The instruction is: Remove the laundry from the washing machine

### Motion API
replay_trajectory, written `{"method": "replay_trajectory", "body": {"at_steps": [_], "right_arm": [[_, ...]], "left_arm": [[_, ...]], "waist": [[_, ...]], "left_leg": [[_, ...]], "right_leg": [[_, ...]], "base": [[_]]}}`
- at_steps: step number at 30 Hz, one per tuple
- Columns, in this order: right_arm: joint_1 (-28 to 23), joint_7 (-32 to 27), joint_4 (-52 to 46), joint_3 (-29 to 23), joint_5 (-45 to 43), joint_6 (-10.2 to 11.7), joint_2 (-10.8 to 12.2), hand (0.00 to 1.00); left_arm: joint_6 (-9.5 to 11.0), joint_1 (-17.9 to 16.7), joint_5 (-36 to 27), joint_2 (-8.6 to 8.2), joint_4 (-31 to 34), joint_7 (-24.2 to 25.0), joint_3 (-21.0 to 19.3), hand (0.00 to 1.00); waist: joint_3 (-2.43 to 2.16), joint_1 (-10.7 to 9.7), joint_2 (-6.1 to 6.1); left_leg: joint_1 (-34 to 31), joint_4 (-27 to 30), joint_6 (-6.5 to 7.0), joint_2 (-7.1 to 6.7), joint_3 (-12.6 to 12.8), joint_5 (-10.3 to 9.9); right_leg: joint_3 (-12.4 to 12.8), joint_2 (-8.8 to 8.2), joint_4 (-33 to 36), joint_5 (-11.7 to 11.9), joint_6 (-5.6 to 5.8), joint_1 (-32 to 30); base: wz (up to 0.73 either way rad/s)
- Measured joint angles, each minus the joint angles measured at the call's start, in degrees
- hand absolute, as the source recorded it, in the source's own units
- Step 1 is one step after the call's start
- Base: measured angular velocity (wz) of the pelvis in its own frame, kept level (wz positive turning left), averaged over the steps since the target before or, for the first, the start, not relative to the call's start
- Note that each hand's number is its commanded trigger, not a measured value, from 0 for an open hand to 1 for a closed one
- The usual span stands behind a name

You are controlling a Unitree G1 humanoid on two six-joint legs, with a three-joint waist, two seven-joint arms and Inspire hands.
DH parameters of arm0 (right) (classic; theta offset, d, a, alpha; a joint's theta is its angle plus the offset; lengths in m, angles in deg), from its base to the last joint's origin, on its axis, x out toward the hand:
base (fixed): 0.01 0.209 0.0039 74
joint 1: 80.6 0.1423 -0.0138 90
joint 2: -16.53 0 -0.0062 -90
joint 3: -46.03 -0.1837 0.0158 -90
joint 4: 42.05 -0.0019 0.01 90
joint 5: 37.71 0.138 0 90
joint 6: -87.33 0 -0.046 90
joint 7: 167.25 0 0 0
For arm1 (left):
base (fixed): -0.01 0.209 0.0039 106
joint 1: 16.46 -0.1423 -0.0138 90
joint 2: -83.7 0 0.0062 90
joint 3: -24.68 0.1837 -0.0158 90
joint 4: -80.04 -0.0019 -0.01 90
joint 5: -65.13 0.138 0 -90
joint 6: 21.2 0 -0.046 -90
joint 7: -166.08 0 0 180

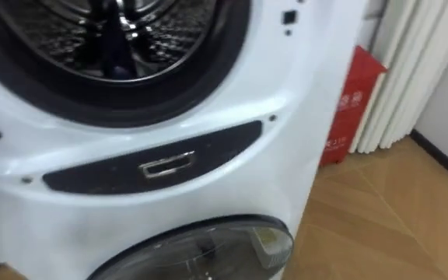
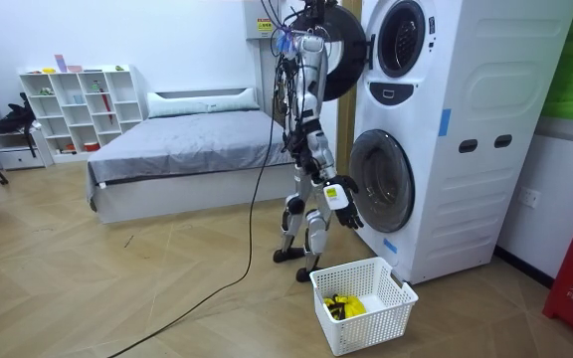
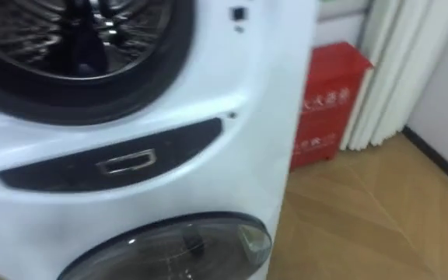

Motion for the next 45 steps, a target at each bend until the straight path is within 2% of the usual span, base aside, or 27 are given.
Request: {"method": "replay_trajectory", "body": {"at_steps": [2,5,10,14,19,21,22,23,24,25,27,28,29,30,31,32,34,35,36,37,38,39,40,42,43,44,45], "right_arm": [[-0.7,0.1,1.7,1.0,-0.4,-0.2,0.8,0.00],[-1.5,0.2,2.2,3.7,-0.7,-0.5,2.1,0.00],[-1.4,0.6,2.5,9.0,-4.8,-0.6,3.4,0.00],[-0.4,0.4,2.3,11.3,-8.7,-1.2,3.5,0.00],[1.1,0.2,1.9,14.3,-11.3,-1.0,3.6,0.00],[1.0,0.2,0.1,14.5,-12.6,-1.2,3.9,0.00],[1.0,0.3,-0.6,14.5,-13.2,-1.2,3.9,0.00],[1.4,0.7,-1.4,14.4,-14.5,-1.1,3.9,0.00],[1.9,0.8,-1.4,14.4,-14.9,-0.9,3.9,0.00],[2.2,0.7,-1.4,14.4,-14.9,-0.9,3.7,0.00],[2.7,0.5,-0.8,14.2,-15.7,-0.2,2.8,0.00],[2.7,0.4,-0.8,14.2,-16.0,-0.1,2.7,0.00],[2.6,0.1,-1.0,14.4,-16.2,0.2,2.5,0.00],[2.3,0.0,-1.0,14.4,-16.3,0.3,2.3,0.00],[2.1,0.1,-1.0,14.4,-16.1,0.3,2.2,0.00],[1.6,0.1,-1.0,14.3,-16.0,0.3,2.1,0.00],[0.8,0.2,-0.9,14.2,-16.0,0.3,1.8,0.00],[0.3,0.3,-0.8,14.1,-16.1,0.2,1.6,0.00],[-0.3,0.7,-0.7,13.5,-16.0,0.3,1.4,0.00],[-0.4,0.8,-0.5,13.0,-16.0,0.3,1.4,0.00],[-0.3,0.8,-0.4,12.2,-16.0,0.3,1.5,0.00],[-0.3,0.7,-0.3,12.0,-16.0,0.3,1.6,0.00],[-0.3,0.7,-0.3,11.9,-16.0,0.3,1.6,0.00],[-0.1,0.8,-0.3,10.1,-16.3,0.3,1.7,0.00],[-0.2,0.8,-0.3,9.6,-16.3,0.3,1.9,0.00],[-0.5,0.8,-0.3,9.4,-16.2,0.2,1.9,0.00],[-1.4,1.0,-0.4,9.2,-16.2,0.2,1.9,0.00]], "left_arm": [[-0.4,-0.5,-0.2,-0.04,0.0,0.0,-0.5,0.00],[-1.3,-0.4,-0.6,-0.41,-0.1,0.0,-1.7,0.00],[-1.5,-0.7,-2.7,-0.60,-0.6,0.6,-2.7,0.00],[-1.5,-0.2,-2.9,-0.79,-0.3,0.7,-3.1,0.00],[-1.1,0.2,-4.5,-1.14,-0.3,2.1,-4.5,0.00],[-0.9,0.1,-4.8,-0.89,0.6,3.2,-6.3,0.00],[-0.8,0.0,-4.8,-0.68,0.9,3.4,-6.6,0.00],[-0.8,0.0,-4.8,-0.60,1.7,4.1,-7.6,0.00],[-0.8,0.1,-4.9,-0.52,2.7,4.2,-8.0,0.00],[-0.8,0.2,-4.9,-0.47,3.3,4.4,-8.0,0.00],[-0.8,0.6,-4.8,-0.98,4.7,5.6,-7.9,0.00],[-0.8,0.7,-4.9,-1.10,4.8,5.9,-7.9,0.00],[-0.8,0.6,-4.9,-1.40,4.8,6.4,-7.7,0.00],[-1.0,0.8,-4.9,-1.68,4.8,7.1,-7.3,0.00],[-1.0,1.1,-5.0,-1.77,4.8,7.3,-7.2,0.00],[-1.0,2.0,-4.9,-1.93,4.8,8.1,-7.1,0.00],[-0.9,3.6,-4.8,-2.02,4.5,8.8,-6.3,0.00],[-0.9,5.0,-4.6,-2.03,4.6,9.3,-6.1,0.00],[-0.8,5.9,-4.2,-1.99,4.6,9.3,-5.3,0.00],[-0.8,6.6,-4.2,-2.00,4.6,9.3,-5.0,0.00],[-0.5,7.4,-4.1,-2.04,4.6,9.2,-4.9,0.00],[-0.1,7.7,-3.9,-2.00,4.6,9.2,-4.5,0.00],[0.1,7.8,-3.8,-2.02,4.6,9.2,-4.5,0.00],[0.9,8.7,-3.8,-1.95,3.3,9.2,-3.1,0.00],[1.1,8.6,-3.8,-1.92,3.1,9.2,-2.9,0.00],[1.1,8.4,-3.9,-1.87,2.4,9.2,-2.9,0.00],[1.3,7.2,-4.1,-1.81,1.2,9.2,-2.9,0.00]], "waist": [[0.14,0.6,-0.33],[0.23,2.6,-0.67],[0.46,3.8,-0.77],[0.56,4.8,-1.21],[0.80,6.7,-1.83],[0.94,8.1,-2.08],[0.91,8.5,-2.09],[0.92,8.6,-2.11],[0.85,8.8,-2.16],[0.81,8.9,-1.97],[0.54,8.8,-0.87],[0.55,8.8,-0.70],[0.72,8.8,-0.31],[0.28,8.2,0.47],[0.37,7.5,0.63],[0.56,6.3,0.88],[0.90,5.3,1.48],[0.76,4.1,2.19],[1.00,3.6,2.55],[1.18,3.4,2.55],[1.43,3.2,2.67],[1.45,3.1,2.73],[1.43,3.1,2.73],[1.40,3.1,2.55],[1.28,3.1,2.35],[0.97,3.7,1.72],[0.63,4.2,1.20]], "left_leg": [[0.8,-0.4,-0.01,0.07,-0.1,0.0],[1.3,-0.7,-0.01,0.07,-0.5,0.0],[2.5,-0.7,-0.01,0.14,-0.6,0.0],[3.7,-0.7,-0.01,0.14,-1.8,0.0],[4.8,0.7,-0.38,0.43,-1.8,-0.2],[3.1,6.3,-2.13,1.55,-1.7,-2.5],[2.1,8.8,-2.48,1.79,-1.9,-3.3],[-0.9,14.9,-2.86,2.62,-2.0,-4.5],[-3.8,20.9,-3.06,3.34,-2.4,-4.6],[-5.1,23.5,-3.08,3.70,-3.1,-4.6],[-7.9,30.0,-3.12,4.97,-4.8,-4.6],[-8.2,31.3,-3.12,5.21,-4.8,-4.6],[-8.3,35.9,-3.45,5.75,-5.0,-4.0],[-7.3,39.6,-4.05,6.23,-5.3,-3.4],[-6.0,39.7,-4.43,6.20,-5.3,-3.3],[-3.2,39.1,-4.79,6.18,-5.6,-3.4],[1.3,34.7,-5.91,6.01,-7.5,-4.0],[4.0,29.8,-6.73,6.12,-9.0,-4.6],[6.4,24.3,-6.92,6.18,-9.8,-5.0],[7.4,21.5,-7.13,6.26,-9.8,-5.3],[9.1,16.2,-7.38,6.53,-9.8,-7.2],[9.9,11.3,-7.13,6.52,-9.8,-8.6],[10.2,9.2,-6.77,6.44,-9.8,-9.1],[10.4,2.8,-5.05,5.22,-9.2,-10.2],[10.2,2.0,-3.84,4.65,-8.8,-10.2],[9.5,1.8,-0.85,3.01,-7.6,-9.5],[9.2,1.7,0.85,1.75,-6.1,-8.5]], "right_leg": [[-0.7,-0.02,-1.0,0.0,0.06,1.0],[-0.9,-0.03,-1.3,0.0,0.11,2.0],[-1.7,-0.10,-2.1,-0.2,0.12,4.1],[-2.3,-0.05,-2.8,-0.5,0.08,5.8],[-2.4,0.03,-2.6,-1.2,-0.25,7.5],[-3.1,0.44,-1.1,-2.5,-0.87,7.3],[-3.3,0.56,-0.3,-2.9,-1.11,7.0],[-3.6,0.87,0.9,-3.6,-1.58,6.5],[-4.0,1.03,1.4,-3.9,-1.99,6.4],[-4.3,1.21,1.5,-3.9,-2.20,6.4],[-4.7,2.13,2.4,-4.3,-3.20,6.3],[-4.7,2.28,2.7,-4.4,-3.47,6.3],[-4.7,2.72,3.5,-4.8,-3.99,6.3],[-4.8,3.20,3.7,-4.9,-4.14,6.3],[-5.0,3.26,3.9,-4.9,-4.21,6.3],[-5.7,3.31,4.6,-4.9,-4.29,5.7],[-7.0,3.57,5.6,-4.9,-4.37,4.9],[-7.9,3.66,6.4,-4.9,-4.36,3.4],[-8.4,3.66,7.6,-4.8,-4.22,1.4],[-8.5,3.62,8.3,-4.6,-4.16,0.4],[-8.9,3.56,9.1,-3.9,-4.05,-1.4],[-8.9,3.53,9.5,-2.9,-3.86,-3.2],[-8.8,3.45,9.7,-2.2,-3.71,-4.2],[-8.5,2.62,9.7,1.0,-2.60,-7.5],[-8.3,2.33,9.2,2.1,-2.18,-8.0],[-7.3,1.64,7.5,4.8,-1.55,-8.2],[-6.6,0.98,4.5,7.8,-0.92,-7.3]], "base": [[0.22],[0.08],[0.08],[0.11],[0.05],[0.02],[-0.06],[0.06],[0.11],[0.16],[0.04],[-0.17],[-0.18],[-0.10],[0.18],[0.31],[0.33],[0.30],[0.23],[0.09],[-0.03],[-0.06],[-0.14],[-0.07],[-0.16],[-0.34],[-0.34]]}}
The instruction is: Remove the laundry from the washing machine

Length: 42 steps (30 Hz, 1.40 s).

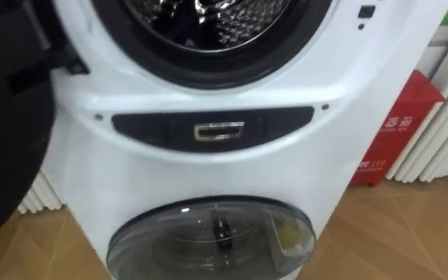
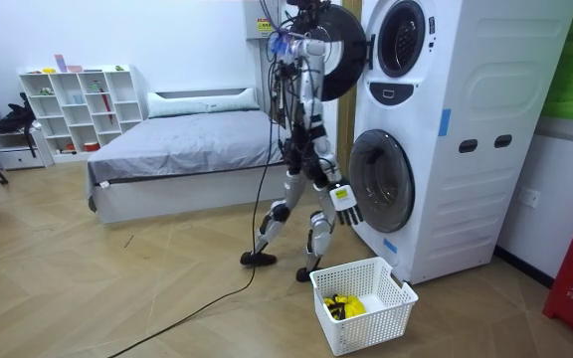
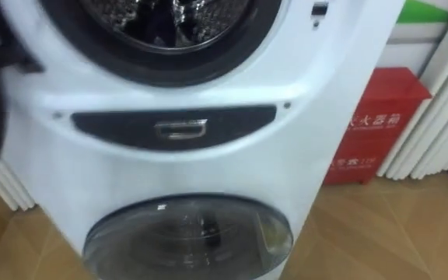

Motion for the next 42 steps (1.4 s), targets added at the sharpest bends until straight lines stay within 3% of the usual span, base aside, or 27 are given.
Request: {"method": "replay_trajectory", "body": {"at_steps": [1,2,3,4,5,6,7,8,9,10,12,13,14,16,18,20,24,25,27,28,29,31,34,36,42], "right_arm": [[0.0,0.1,-0.1,0.0,0.1,0.0,0.0,0.00],[-0.6,0.0,-0.1,0.0,0.6,-0.1,0.0,0.00],[-1.2,-0.3,0.4,-0.1,2.8,-0.2,-0.1,0.00],[-1.5,-0.5,0.7,-0.1,4.2,-0.2,-0.1,0.00],[-1.9,-0.8,0.8,-0.8,6.5,-0.4,-0.3,0.00],[-2.3,-1.0,0.8,-1.7,7.2,-0.4,-0.4,0.00],[-2.4,-1.1,0.9,-1.7,7.5,-0.4,-0.5,0.00],[-2.8,-1.4,1.0,-1.7,7.9,-0.5,-0.5,0.00],[-2.8,-1.3,1.6,-1.6,7.8,-0.5,-0.4,0.00],[-2.9,-1.1,1.7,-1.6,7.6,-0.5,-0.3,0.00],[-2.6,-0.7,1.8,-1.9,6.4,-0.1,-0.3,0.00],[-2.5,-0.5,1.7,-2.2,6.2,0.0,-0.3,0.00],[-2.5,-0.3,1.6,-2.9,6.1,-0.1,-0.4,0.00],[-2.5,-0.3,1.4,-4.0,6.2,-0.1,-0.5,0.00],[-2.5,-0.3,-0.3,-6.4,6.1,0.3,-0.5,0.00],[-2.4,-0.3,-0.8,-8.2,5.2,1.9,-0.8,0.00],[-5.1,-0.9,-3.8,-11.5,4.8,2.6,-1.0,0.00],[-5.3,-0.9,-4.5,-12.0,4.6,2.6,-1.0,0.00],[-6.6,-0.9,-6.4,-14.1,4.3,2.6,-1.3,0.00],[-7.0,-0.9,-6.9,-14.5,4.1,2.6,-1.3,0.00],[-7.0,-0.8,-7.7,-15.2,3.9,2.6,-1.2,0.00],[-7.1,-0.8,-8.0,-15.2,3.6,2.6,-1.2,0.00],[-7.8,-0.8,-7.9,-15.2,3.3,2.3,-1.3,0.00],[-7.2,-0.3,-7.8,-15.5,1.8,2.3,-1.3,0.00],[-7.3,1.1,-7.3,-18.6,-0.3,1.7,-1.3,0.00]], "left_arm": [[0.0,-0.8,-0.4,0.09,-0.4,0.0,0.0,0.00],[0.0,-1.7,-1.1,0.28,-1.4,0.0,0.1,0.00],[0.0,-2.1,-2.6,0.34,-2.7,0.0,0.2,0.00],[-0.1,-2.4,-3.5,0.38,-3.0,0.0,0.3,0.00],[-0.1,-3.3,-5.6,0.58,-2.8,-0.1,0.4,0.00],[-0.1,-4.2,-7.5,0.95,-2.8,-0.1,0.1,0.00],[-0.1,-4.5,-8.2,1.15,-2.9,-0.2,-0.2,0.00],[-0.1,-5.1,-10.1,1.40,-2.8,-0.3,-2.1,0.00],[-0.1,-6.0,-11.0,1.66,-2.9,-0.8,-4.2,0.00],[-0.1,-6.3,-12.1,1.74,-2.9,-1.4,-5.0,0.00],[0.0,-6.9,-14.8,1.40,-2.4,-2.9,-9.1,0.00],[0.0,-6.9,-15.4,1.38,-1.9,-2.9,-10.2,0.00],[0.0,-6.9,-17.2,1.40,0.4,-3.3,-12.4,0.00],[0.3,-6.9,-20.6,2.00,6.9,-5.1,-15.2,0.00],[2.1,-6.8,-27.2,3.52,17.3,-7.2,-18.8,0.00],[3.4,-6.8,-29.6,5.00,23.1,-8.6,-21.2,0.00],[3.4,-7.0,-31.6,9.21,39.7,-12.1,-27.9,0.00],[3.5,-6.9,-31.6,9.91,41.3,-12.9,-28.6,0.00],[3.5,-5.1,-31.6,11.92,46.9,-15.1,-31.2,0.00],[3.3,-4.9,-31.4,12.64,47.9,-15.4,-31.9,0.00],[1.9,-5.3,-30.2,14.54,47.7,-16.1,-33.7,0.00],[1.2,-4.9,-30.3,16.09,48.7,-17.5,-36.3,0.00],[0.8,-4.0,-30.7,18.37,51.6,-19.1,-37.6,0.00],[0.2,-3.8,-30.7,20.30,51.6,-19.2,-37.7,0.00],[-1.2,-2.9,-30.3,23.11,51.7,-18.8,-39.0,0.00]], "waist": [[-0.07,0.1,0.06],[-0.30,-0.2,-0.46],[-0.27,-0.3,-0.33],[-0.43,-0.3,-0.08],[-0.33,-0.4,0.18],[-0.17,-0.4,0.22],[-0.09,-0.3,0.37],[-0.07,0.2,0.47],[-0.11,0.2,0.09],[-0.17,0.1,-0.28],[-0.17,0.7,-0.69],[-0.19,1.0,-0.66],[-0.30,1.3,-0.31],[-0.03,2.1,-0.10],[-0.34,3.6,-0.06],[-0.55,4.6,0.24],[-0.53,7.2,1.14],[-0.51,7.4,1.48],[-0.45,8.1,2.93],[-0.39,8.3,3.41],[-0.22,8.5,4.12],[-0.13,8.7,4.45],[-0.01,9.2,4.39],[-0.27,9.6,3.87],[-0.16,9.5,3.28]], "left_leg": [[-0.4,0.1,0.56,-0.66,0.2,0.3],[-1.3,1.0,1.59,-1.75,1.0,0.9],[-2.1,2.1,1.98,-1.78,2.6,1.1],[-2.5,2.3,2.15,-1.74,3.0,1.4],[-2.9,2.3,2.32,-1.75,3.2,2.2],[-3.0,1.9,2.32,-1.78,4.0,3.0],[-3.0,1.7,2.26,-1.81,4.3,3.3],[-2.9,1.4,2.18,-2.02,4.6,3.7],[-2.5,1.3,1.93,-2.43,4.9,4.0],[-2.4,1.3,1.82,-2.72,4.9,4.1],[-2.4,1.2,1.25,-3.26,6.0,4.5],[-2.5,1.2,1.17,-3.22,6.4,4.5],[-2.7,1.2,0.95,-2.92,6.4,4.8],[-2.4,0.5,0.65,-2.60,6.3,5.5],[-2.0,-0.5,0.22,-2.44,6.7,6.1],[-1.9,-1.1,0.02,-2.19,6.7,6.3],[-2.0,-1.2,-0.33,-1.46,5.8,6.2],[-2.2,-1.3,-0.34,-1.47,5.7,6.2],[-2.6,-1.3,-0.32,-1.70,4.6,6.2],[-2.6,-1.3,-0.32,-1.72,4.5,6.2],[-2.6,-1.3,-0.33,-1.68,4.4,6.3],[-3.0,-1.3,-0.33,-1.68,2.8,6.3],[-3.5,-1.3,-0.35,-1.63,1.5,6.3],[-3.6,-1.3,-0.35,-1.63,1.4,6.3],[-3.5,-1.3,-0.35,-1.70,1.3,6.3]], "right_leg": [[0.3,-0.43,-1.5,1.4,0.34,0.6],[0.7,-1.44,-4.3,4.1,1.68,1.6],[1.1,-2.77,-2.6,3.7,3.81,1.9],[0.8,-3.25,-0.3,2.1,5.00,2.0],[0.7,-4.56,5.1,-1.8,5.98,2.8],[1.0,-6.10,9.3,-5.5,5.99,4.6],[1.2,-6.78,10.5,-7.1,6.34,5.9],[2.1,-7.59,11.9,-9.5,7.40,8.7],[3.3,-7.78,11.0,-11.5,7.55,11.7],[3.5,-7.86,9.3,-12.1,7.87,12.8],[2.9,-7.62,4.0,-12.6,7.68,14.7],[3.1,-7.38,2.8,-12.6,6.97,14.9],[3.4,-6.82,0.8,-12.1,6.50,15.4],[3.4,-6.23,-1.0,-11.2,6.12,16.1],[3.5,-5.50,-2.3,-10.5,5.68,16.2],[3.3,-5.22,-2.7,-10.3,5.40,16.5],[2.6,-4.48,-4.1,-10.0,5.27,17.2],[2.4,-4.49,-4.4,-10.0,5.27,17.2],[1.9,-4.71,-4.8,-10.0,5.28,17.0],[1.9,-4.72,-5.0,-10.0,5.28,17.1],[1.9,-4.72,-5.4,-10.1,5.33,17.1],[1.0,-4.75,-5.5,-10.1,5.33,17.1],[-0.2,-4.83,-5.6,-10.1,5.39,17.0],[-0.4,-4.82,-6.2,-10.1,5.45,17.3],[-0.2,-4.90,-6.5,-10.1,5.45,18.1]], "base": [[-0.15],[0.13],[0.22],[0.24],[0.17],[0.12],[0.00],[-0.12],[-0.16],[-0.18],[-0.37],[-0.32],[-0.07],[0.00],[-0.09],[-0.04],[0.04],[0.18],[0.19],[0.04],[-0.04],[0.16],[0.34],[0.03],[0.01]]}}
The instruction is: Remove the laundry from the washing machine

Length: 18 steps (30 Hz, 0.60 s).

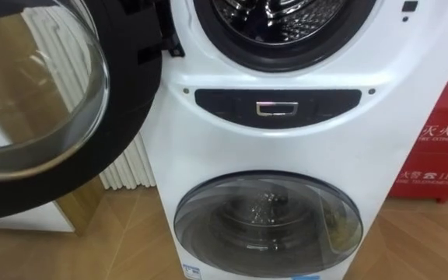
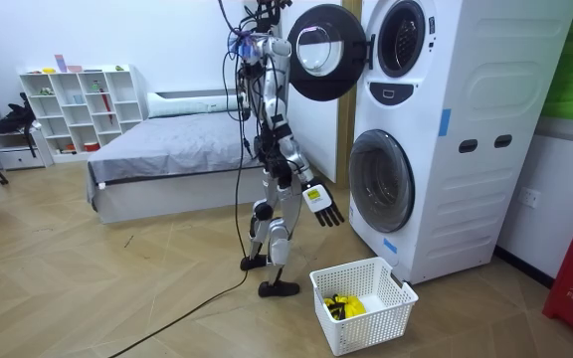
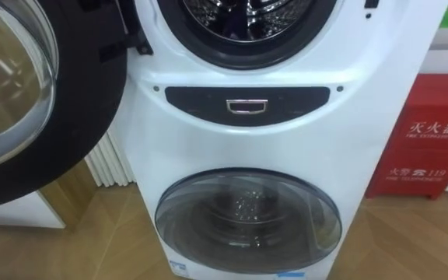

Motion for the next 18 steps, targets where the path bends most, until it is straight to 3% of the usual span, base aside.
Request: {"method": "replay_trajectory", "body": {"at_steps": [7,14,18], "right_arm": [[0.6,1.8,-0.2,-1.0,-0.8,-0.2,-0.3,0.00],[0.1,3.6,-0.3,-1.0,-2.3,-0.5,-3.1,0.00],[-0.4,3.5,-0.4,-1.0,-2.3,-0.6,-3.6,0.00]], "left_arm": [[-0.1,0.0,0.9,-0.01,0.8,-0.8,-0.3,0.00],[0.0,-0.3,3.1,0.00,1.0,-2.9,-0.3,0.00],[0.3,-0.3,2.5,0.00,0.9,-2.9,-0.5,0.00]], "waist": [[0.39,-1.3,-0.50],[0.55,-2.9,-0.80],[0.27,-2.9,-1.53]], "left_leg": [[-0.3,0.3,-0.01,0.01,-0.4,0.0],[-0.5,0.1,-0.05,-0.44,-1.5,0.0],[-0.3,0.2,-0.04,-0.47,-1.5,0.1]], "right_leg": [[-0.1,-0.08,0.2,0.0,0.00,0.2],[-0.5,-0.21,0.3,-0.2,0.20,0.2],[-0.4,-0.26,0.4,-0.3,0.23,0.2]], "base": [[0.02],[0.06],[0.00]]}}
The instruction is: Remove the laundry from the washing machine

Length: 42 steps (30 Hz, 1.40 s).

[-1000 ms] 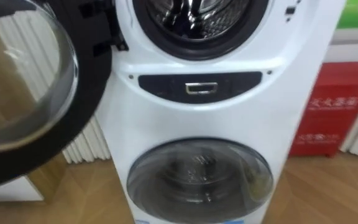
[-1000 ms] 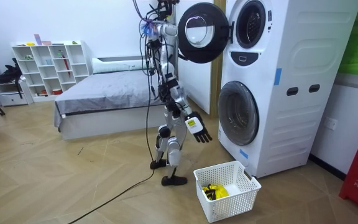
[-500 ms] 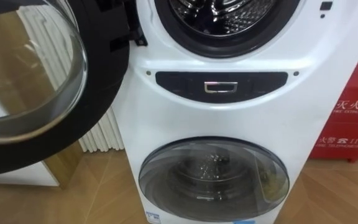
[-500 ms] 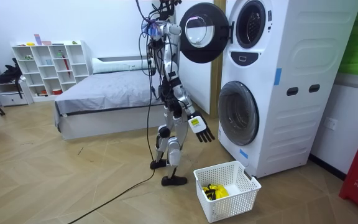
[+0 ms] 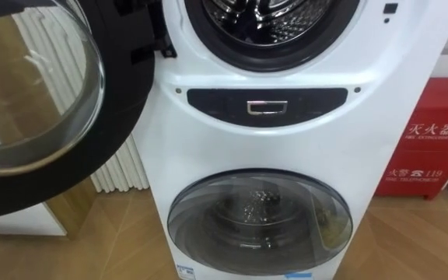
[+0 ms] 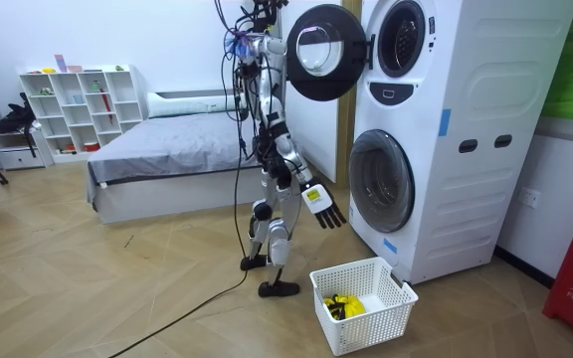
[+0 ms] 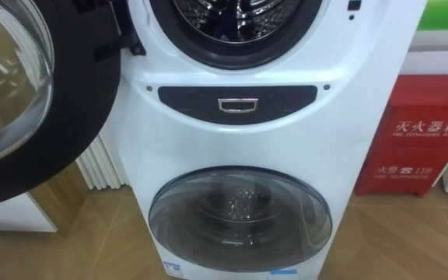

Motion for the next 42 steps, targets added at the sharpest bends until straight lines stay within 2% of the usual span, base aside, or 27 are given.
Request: {"method": "replay_trajectory", "body": {"at_steps": [2,4,5,6,7,9,10,12,15,20,22,25,31,34,35,37,40,42], "right_arm": [[0.0,0.0,-0.1,0.0,0.1,0.0,-0.1,0.00],[-0.7,0.0,-1.2,0.0,0.1,-0.2,0.0,0.00],[-1.5,0.0,-2.5,0.0,0.0,-0.5,0.0,0.00],[-2.3,-0.2,-3.5,-0.1,0.0,-0.6,0.0,0.00],[-2.8,-0.4,-4.2,-0.2,-0.1,-0.6,0.0,0.00],[-4.5,-1.2,-5.3,-0.9,-0.3,-0.8,-0.1,0.00],[-4.8,-1.3,-5.4,-1.3,-0.3,-1.1,-0.1,0.00],[-5.6,-1.7,-5.5,-2.7,-0.3,-1.8,-0.5,0.00],[-5.8,-2.2,-5.4,-2.8,-0.3,-1.8,-1.0,0.00],[-6.1,-1.8,-5.3,-2.8,-0.3,-1.9,-1.0,0.00],[-6.0,-1.6,-5.9,-2.8,-0.3,-2.1,-1.0,0.00],[-5.8,-1.6,-6.2,-2.8,-0.4,-2.3,-1.0,0.00],[-4.7,-1.3,-6.2,-3.5,-0.7,-2.9,-1.1,0.00],[-4.8,-1.0,-6.2,-4.7,-0.5,-3.1,-1.5,0.00],[-4.9,-1.0,-6.1,-4.7,-0.4,-3.1,-1.8,0.00],[-4.8,-1.0,-6.1,-5.1,-0.5,-3.1,-2.0,0.00],[-3.7,0.0,-6.1,-5.1,-2.0,-3.1,-2.2,0.00],[-2.6,1.0,-6.2,-5.0,-2.2,-3.1,-2.2,0.00]], "left_arm": [[0.2,1.5,-2.7,0.52,-1.9,0.5,0.0,0.00],[0.2,3.8,-4.0,1.51,-4.3,1.5,-0.1,0.00],[0.1,4.6,-4.7,3.30,-6.3,2.5,0.0,0.00],[-0.1,5.7,-4.7,5.93,-8.8,3.6,0.0,0.00],[-0.2,6.3,-4.7,7.22,-9.9,4.0,0.0,0.00],[-0.3,9.2,-4.8,11.49,-12.7,4.7,0.1,0.00],[-0.3,9.9,-4.9,12.42,-13.4,4.8,0.1,0.00],[-0.3,11.6,-5.0,15.88,-17.4,5.8,0.1,0.00],[-0.3,11.7,-5.0,18.13,-20.4,7.3,0.0,0.00],[-0.7,11.7,-5.0,18.74,-25.3,10.9,-0.9,0.00],[-0.8,11.7,-5.0,18.74,-26.4,11.6,-1.5,0.00],[-0.9,11.7,-5.0,18.78,-27.4,11.9,-2.7,0.00],[-2.7,11.7,-5.1,18.77,-27.4,13.0,-2.7,0.00],[-3.1,11.7,-5.9,18.77,-27.3,13.0,-2.7,0.00],[-3.1,11.7,-6.2,18.76,-27.1,12.8,-2.5,0.00],[-3.1,11.7,-6.3,18.73,-27.0,12.5,-1.8,0.00],[-3.1,11.7,-4.0,18.12,-26.4,12.3,1.7,0.00],[-3.1,11.7,-3.7,15.66,-23.7,12.8,3.6,0.00]], "waist": [[0.00,0.3,-0.09],[-0.09,1.5,-0.23],[-0.12,1.7,-0.27],[-0.21,2.0,-0.31],[-0.22,2.2,-0.30],[-0.32,2.7,-0.04],[-0.34,2.7,0.07],[-0.69,2.9,1.14],[-0.81,3.0,2.62],[-1.20,4.1,4.05],[-1.50,4.7,3.96],[-1.46,4.8,3.39],[-1.25,4.8,1.14],[-1.18,4.2,0.41],[-0.99,3.6,0.21],[-0.92,2.6,0.12],[-0.54,0.6,-0.11],[-0.14,-1.5,-0.45]], "left_leg": [[0.2,0.0,0.00,0.00,0.4,0.0],[0.2,-0.1,0.00,0.00,0.6,0.0],[0.2,-0.1,0.00,0.01,0.8,0.0],[0.3,-0.1,0.00,0.10,1.3,0.0],[0.4,-0.1,0.00,0.14,1.6,0.0],[0.8,-0.2,0.00,0.15,1.8,0.0],[0.9,-0.3,0.00,0.14,1.8,0.0],[1.7,-0.6,0.00,0.10,2.1,0.0],[2.2,-1.0,0.00,0.09,3.3,0.0],[2.0,-1.0,0.00,0.11,4.0,0.0],[1.6,-1.0,0.00,0.09,4.1,0.0],[1.5,-0.8,0.00,0.07,4.0,0.0],[1.6,-0.4,0.00,0.05,3.6,0.0],[1.7,-0.4,0.00,0.02,3.3,0.0],[1.8,-0.4,0.00,0.01,3.3,0.0],[2.0,-0.4,0.00,-0.02,3.0,0.0],[1.9,-0.4,0.01,-0.01,2.8,0.0],[1.6,-0.5,0.01,-0.11,2.5,0.0]], "right_leg": [[0.3,0.00,0.1,0.0,0.00,-0.3],[0.6,0.06,0.1,0.0,0.00,-0.2],[0.9,0.07,0.0,0.0,0.00,-0.2],[1.2,0.18,0.0,0.0,-0.02,-0.1],[1.4,0.23,0.0,0.0,-0.04,-0.1],[1.9,0.30,-0.2,0.1,-0.12,0.4],[1.9,0.29,-0.2,0.1,-0.12,0.5],[2.8,0.40,-0.1,0.1,-0.11,0.7],[3.4,0.49,0.2,0.1,-0.10,0.5],[4.2,0.55,1.0,0.1,-0.06,-0.6],[4.2,0.48,1.7,-0.1,-0.13,-1.3],[4.2,0.39,1.9,-0.3,-0.14,-1.3],[3.8,0.29,1.8,-0.4,-0.12,-1.1],[3.8,0.31,1.8,-0.4,-0.13,-0.8],[3.7,0.29,1.7,-0.4,-0.12,-0.4],[3.4,0.24,1.8,-0.4,-0.12,-0.2],[3.3,0.18,1.8,-0.5,-0.10,-0.5],[3.1,0.24,1.9,-0.5,-0.04,-0.4]], "base": [[-0.04],[-0.10],[-0.10],[-0.10],[-0.16],[-0.10],[-0.06],[-0.15],[-0.17],[-0.11],[-0.04],[0.06],[0.05],[0.01],[0.08],[0.06],[0.05],[0.08]]}}
